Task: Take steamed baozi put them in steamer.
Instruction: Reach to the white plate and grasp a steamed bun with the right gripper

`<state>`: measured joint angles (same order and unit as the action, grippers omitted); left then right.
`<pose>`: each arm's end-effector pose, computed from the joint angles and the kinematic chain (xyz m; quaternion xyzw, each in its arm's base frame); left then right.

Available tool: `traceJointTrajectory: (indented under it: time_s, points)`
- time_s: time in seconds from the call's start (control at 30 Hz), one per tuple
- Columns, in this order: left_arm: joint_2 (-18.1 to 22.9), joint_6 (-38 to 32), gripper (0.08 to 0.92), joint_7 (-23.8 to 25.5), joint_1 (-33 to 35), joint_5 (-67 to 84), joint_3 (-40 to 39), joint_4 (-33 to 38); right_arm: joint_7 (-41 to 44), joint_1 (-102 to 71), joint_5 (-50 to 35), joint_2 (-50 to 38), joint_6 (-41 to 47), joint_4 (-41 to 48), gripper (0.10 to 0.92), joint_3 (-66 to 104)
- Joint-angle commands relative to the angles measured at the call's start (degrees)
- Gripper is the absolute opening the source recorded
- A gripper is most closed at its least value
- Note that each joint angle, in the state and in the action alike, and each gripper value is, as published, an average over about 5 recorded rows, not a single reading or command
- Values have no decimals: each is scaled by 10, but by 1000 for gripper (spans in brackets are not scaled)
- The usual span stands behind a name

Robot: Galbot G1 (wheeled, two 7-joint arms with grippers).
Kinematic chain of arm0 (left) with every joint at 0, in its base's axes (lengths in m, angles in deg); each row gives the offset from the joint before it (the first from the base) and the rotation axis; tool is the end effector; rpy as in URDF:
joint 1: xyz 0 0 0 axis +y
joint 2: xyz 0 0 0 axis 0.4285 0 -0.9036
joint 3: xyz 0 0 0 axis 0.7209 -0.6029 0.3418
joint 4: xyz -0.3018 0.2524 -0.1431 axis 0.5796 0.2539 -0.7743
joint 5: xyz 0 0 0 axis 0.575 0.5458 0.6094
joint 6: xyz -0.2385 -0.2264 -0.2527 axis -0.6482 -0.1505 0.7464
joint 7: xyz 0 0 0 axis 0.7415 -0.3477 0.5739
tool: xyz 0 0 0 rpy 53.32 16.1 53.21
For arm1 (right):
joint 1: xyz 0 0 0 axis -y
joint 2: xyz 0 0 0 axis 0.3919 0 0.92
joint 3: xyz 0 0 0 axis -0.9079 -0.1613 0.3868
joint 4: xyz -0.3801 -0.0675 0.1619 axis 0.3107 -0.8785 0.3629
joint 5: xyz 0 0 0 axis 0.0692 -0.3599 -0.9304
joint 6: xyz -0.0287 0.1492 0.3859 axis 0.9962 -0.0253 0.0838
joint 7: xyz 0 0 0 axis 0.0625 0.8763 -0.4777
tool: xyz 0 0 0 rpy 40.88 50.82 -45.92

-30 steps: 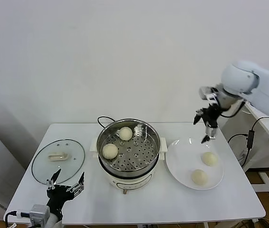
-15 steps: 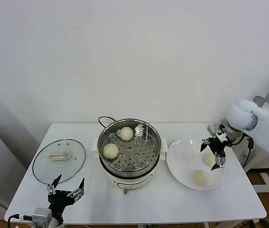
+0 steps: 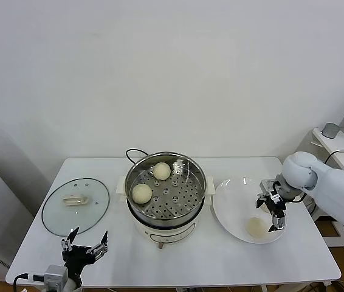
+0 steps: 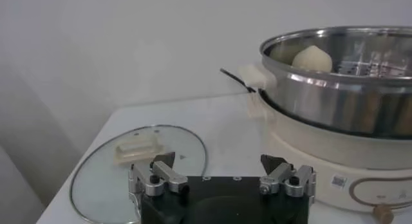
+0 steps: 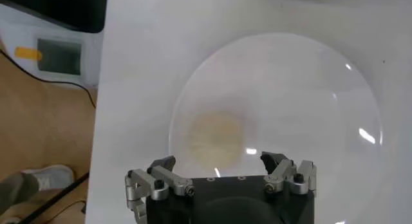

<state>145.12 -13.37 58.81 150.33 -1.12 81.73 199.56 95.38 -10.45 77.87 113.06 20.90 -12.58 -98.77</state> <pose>0.1690 0.0529 -0.3296 -0.0210 -0.9779 -0.0666 0.1970 0.5603 -0.1993 -0.2164 0.5362 -0.4916 0.5301 0.4357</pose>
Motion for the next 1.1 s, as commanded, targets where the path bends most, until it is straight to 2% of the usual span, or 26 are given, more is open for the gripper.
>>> traceJointTrajectory:
  time_s: [0.03, 1.1]
  points:
    - [13, 1, 823, 1, -3, 0, 2, -11, -13, -52, 36, 27, 4, 26, 823, 32]
    - [10, 0, 823, 2, -15, 3, 2, -26, -19, -68, 52, 59, 6, 59, 811, 39]
